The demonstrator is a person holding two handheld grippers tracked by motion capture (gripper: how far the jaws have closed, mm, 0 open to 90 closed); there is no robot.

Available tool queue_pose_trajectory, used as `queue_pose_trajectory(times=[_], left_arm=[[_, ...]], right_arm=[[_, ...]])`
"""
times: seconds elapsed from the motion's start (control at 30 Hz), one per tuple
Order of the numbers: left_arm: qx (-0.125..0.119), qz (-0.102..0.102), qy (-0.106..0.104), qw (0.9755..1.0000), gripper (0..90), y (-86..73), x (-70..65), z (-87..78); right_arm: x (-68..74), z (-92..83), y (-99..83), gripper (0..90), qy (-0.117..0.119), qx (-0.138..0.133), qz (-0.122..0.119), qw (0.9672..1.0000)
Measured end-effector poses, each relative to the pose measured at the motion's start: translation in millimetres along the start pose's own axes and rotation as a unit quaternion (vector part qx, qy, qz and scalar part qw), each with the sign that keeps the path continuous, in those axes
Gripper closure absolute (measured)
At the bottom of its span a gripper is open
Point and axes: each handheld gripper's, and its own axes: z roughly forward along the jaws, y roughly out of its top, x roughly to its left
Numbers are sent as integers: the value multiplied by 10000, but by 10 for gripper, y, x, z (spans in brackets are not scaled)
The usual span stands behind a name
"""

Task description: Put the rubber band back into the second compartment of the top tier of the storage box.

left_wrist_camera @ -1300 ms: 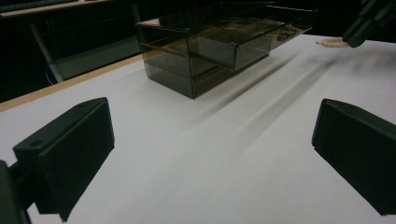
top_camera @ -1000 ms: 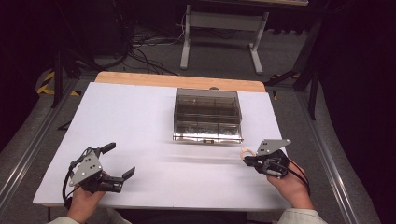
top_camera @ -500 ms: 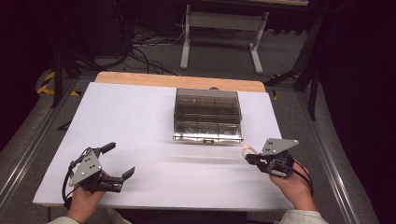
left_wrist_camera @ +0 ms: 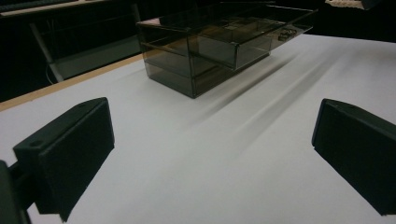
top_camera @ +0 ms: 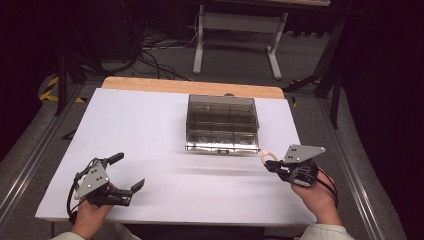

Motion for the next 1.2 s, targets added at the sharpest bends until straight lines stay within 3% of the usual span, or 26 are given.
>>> queue_pose_trajectory(times=[0.4, 0.87, 1.2], left_arm=[[11, -12, 6, 10000, 1, -1, -2, 2], [10, -3, -1, 10000, 2, -1, 5, 4], [3, -39, 1, 10000, 1, -2, 9, 1]], right_arm=[[-64, -22, 209, 840, 1, -72, -210, 9998], [-114, 110, 525, 839, 132, -118, -457, 9988], [-122, 273, 728, 839, 267, -116, -492, 9984]])
